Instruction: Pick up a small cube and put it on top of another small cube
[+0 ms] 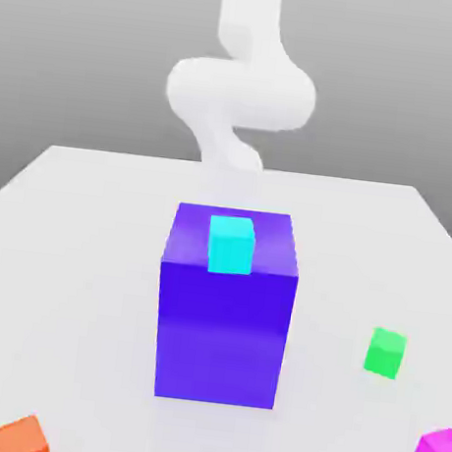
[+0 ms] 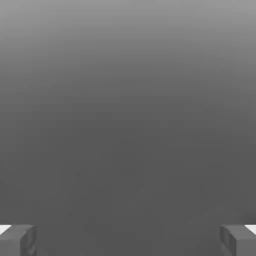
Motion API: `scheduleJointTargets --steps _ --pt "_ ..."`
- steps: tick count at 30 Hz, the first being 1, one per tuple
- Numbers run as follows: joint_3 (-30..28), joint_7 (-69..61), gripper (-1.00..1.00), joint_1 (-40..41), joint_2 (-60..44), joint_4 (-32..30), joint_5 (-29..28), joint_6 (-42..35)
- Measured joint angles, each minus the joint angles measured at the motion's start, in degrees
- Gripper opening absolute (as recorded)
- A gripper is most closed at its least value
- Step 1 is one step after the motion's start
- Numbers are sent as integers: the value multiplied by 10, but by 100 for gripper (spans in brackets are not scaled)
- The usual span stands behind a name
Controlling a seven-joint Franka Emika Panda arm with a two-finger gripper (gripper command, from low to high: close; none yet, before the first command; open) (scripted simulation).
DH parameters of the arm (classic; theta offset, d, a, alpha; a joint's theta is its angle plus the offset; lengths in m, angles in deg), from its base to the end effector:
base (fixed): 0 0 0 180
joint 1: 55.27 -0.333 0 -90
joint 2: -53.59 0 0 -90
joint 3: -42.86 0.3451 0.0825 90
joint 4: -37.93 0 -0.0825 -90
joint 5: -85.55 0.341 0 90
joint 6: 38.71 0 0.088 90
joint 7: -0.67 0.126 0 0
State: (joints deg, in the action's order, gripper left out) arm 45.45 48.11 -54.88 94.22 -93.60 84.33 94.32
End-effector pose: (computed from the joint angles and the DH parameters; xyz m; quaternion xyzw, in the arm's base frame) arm 0.3297 0.0189 0.6911 -0.8628 0.3550 -0.3365 0.1275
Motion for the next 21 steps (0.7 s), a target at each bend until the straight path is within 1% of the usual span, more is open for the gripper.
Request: scheduleJointTargets --steps 12,17,21 --pt "116 94 0 1 -252 12 -82 61" --pt "148 138 0 -18 -357 17 -123 84" --pt "159 168 0 -48 -439 21 -149 104"
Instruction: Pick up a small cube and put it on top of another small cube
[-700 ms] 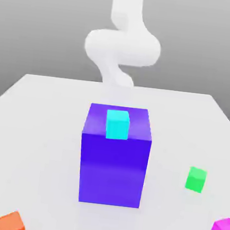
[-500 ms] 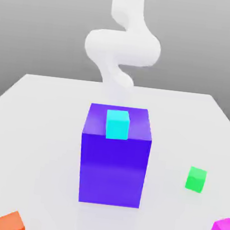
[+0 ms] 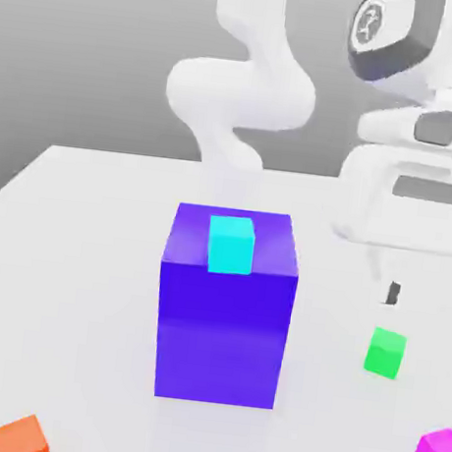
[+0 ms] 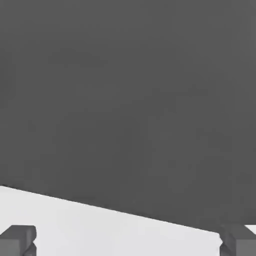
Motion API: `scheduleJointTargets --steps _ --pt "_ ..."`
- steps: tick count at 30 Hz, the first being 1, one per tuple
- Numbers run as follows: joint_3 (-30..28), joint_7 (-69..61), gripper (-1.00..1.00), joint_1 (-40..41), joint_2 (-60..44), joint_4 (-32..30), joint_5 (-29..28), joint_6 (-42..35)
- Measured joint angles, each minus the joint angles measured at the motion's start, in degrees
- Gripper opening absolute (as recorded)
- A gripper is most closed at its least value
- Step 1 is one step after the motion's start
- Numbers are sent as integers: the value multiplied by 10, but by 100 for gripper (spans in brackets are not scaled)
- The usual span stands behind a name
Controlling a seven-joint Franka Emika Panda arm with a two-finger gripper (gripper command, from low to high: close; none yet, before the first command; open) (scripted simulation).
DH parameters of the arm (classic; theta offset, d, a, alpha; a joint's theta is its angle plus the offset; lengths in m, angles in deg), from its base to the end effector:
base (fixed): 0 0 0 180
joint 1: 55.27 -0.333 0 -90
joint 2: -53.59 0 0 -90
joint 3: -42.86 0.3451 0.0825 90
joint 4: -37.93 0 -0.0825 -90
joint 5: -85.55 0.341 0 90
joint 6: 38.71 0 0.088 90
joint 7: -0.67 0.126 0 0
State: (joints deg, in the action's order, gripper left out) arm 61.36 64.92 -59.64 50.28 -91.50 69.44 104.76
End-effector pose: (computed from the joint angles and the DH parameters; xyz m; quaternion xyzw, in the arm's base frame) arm 0.4788 0.1991 0.3961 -0.9593 0.2521 -0.1272 0.0041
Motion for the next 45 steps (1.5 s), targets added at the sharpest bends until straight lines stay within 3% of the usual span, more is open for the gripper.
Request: scheduleJointTargets --steps 10,14,15,21,26,34,38,42,45 --pt "26 41 0 -61 -194 7 -15 62" --pt "-11 72 0 -97 -277 26 -54 118" --pt "-18 76 -100 -103 -289 29 -60 126" --pt "-20 79 -100 -105 -295 31 -64 131" --pt "22 43 -100 -74 -215 8 -15 74" --pt "90 -46 -100 -68 -71 -140 30 71" --pt "119 -136 -100 -82 16 -222 114 84" --pt "107 -240 -100 -135 94 -297 222 99" --pt "107 -218 -100 -124 54 -307 184 148"
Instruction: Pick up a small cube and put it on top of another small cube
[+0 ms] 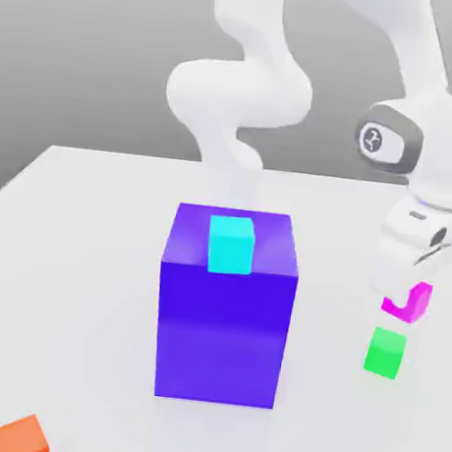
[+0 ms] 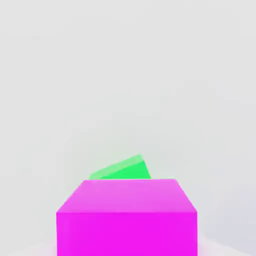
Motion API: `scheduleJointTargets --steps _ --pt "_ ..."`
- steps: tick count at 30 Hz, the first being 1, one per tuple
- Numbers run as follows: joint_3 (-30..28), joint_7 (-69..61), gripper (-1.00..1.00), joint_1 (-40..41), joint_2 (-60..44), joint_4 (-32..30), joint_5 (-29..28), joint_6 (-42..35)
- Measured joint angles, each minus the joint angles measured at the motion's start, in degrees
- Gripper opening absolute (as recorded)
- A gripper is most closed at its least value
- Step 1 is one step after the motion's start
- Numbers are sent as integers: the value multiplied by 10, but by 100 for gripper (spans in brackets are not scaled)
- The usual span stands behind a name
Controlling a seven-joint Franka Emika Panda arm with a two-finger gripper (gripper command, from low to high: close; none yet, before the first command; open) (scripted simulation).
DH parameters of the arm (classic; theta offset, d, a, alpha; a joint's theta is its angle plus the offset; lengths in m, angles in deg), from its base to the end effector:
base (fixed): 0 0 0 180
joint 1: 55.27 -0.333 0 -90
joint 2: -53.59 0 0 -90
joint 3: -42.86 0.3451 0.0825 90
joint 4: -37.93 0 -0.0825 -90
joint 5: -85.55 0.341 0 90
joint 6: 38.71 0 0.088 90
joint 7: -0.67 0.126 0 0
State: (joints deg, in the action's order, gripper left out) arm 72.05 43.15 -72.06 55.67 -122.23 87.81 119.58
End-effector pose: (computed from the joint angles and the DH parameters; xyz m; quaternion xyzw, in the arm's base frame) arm 0.2534 0.2584 0.2680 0.9999 0.0121 0.0009 0.0013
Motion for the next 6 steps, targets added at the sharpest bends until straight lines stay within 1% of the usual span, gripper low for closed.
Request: scheduleJointTargets --steps 1,3,4,6 --pt "-3 21 -100 4 -21 0 -29 19" --pt "-31 71 -100 -9 -66 2 -100 56" --pt "-42 91 100 -14 -82 4 -129 68" --pt "-42 91 100 -14 -82 4 -129 68"
